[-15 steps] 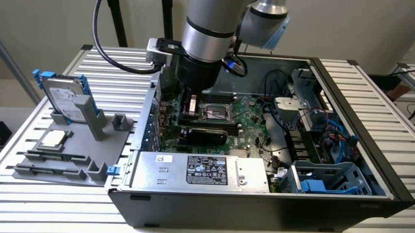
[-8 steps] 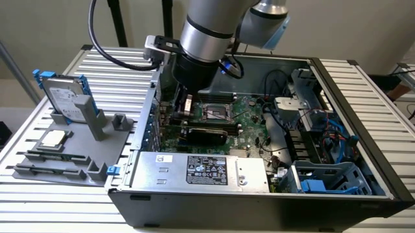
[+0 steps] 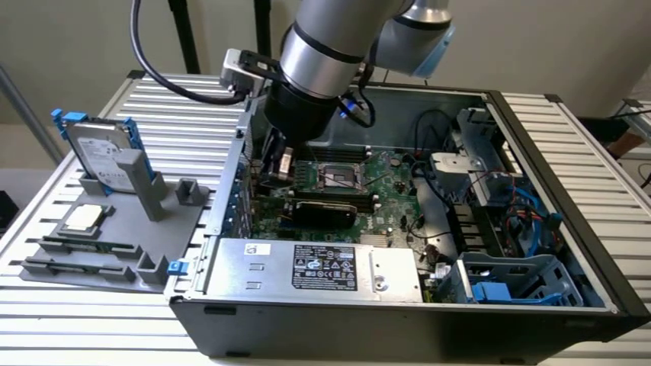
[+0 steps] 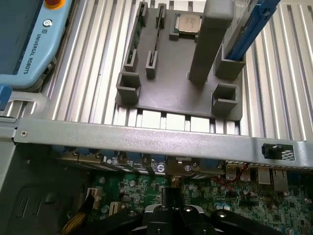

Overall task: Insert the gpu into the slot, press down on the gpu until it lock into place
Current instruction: 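Press down on the gpu until it lock into place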

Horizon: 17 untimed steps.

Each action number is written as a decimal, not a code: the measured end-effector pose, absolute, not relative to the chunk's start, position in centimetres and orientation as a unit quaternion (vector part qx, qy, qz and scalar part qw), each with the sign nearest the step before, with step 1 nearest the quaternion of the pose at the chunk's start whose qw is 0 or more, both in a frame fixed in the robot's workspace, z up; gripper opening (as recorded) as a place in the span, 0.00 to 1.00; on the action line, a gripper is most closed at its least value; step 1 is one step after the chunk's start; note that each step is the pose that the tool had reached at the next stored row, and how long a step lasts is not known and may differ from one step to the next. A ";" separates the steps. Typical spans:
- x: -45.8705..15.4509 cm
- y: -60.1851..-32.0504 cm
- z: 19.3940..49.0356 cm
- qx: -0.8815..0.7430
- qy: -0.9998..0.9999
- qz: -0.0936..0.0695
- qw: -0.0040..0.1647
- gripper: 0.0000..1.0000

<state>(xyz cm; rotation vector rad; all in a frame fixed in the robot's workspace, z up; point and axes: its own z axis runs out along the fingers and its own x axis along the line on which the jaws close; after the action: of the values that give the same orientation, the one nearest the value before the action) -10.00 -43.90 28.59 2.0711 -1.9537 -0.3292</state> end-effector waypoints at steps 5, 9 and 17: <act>-10.0 -43.9 28.6 0.714 -0.677 -0.116 0.140 0.11; -10.0 -44.0 28.6 0.707 -0.683 -0.117 0.140 0.11; -10.0 -44.2 28.7 0.699 -0.690 -0.121 0.145 0.11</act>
<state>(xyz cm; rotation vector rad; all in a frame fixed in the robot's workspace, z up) -10.01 -44.24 28.72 2.0128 -1.9890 -0.3477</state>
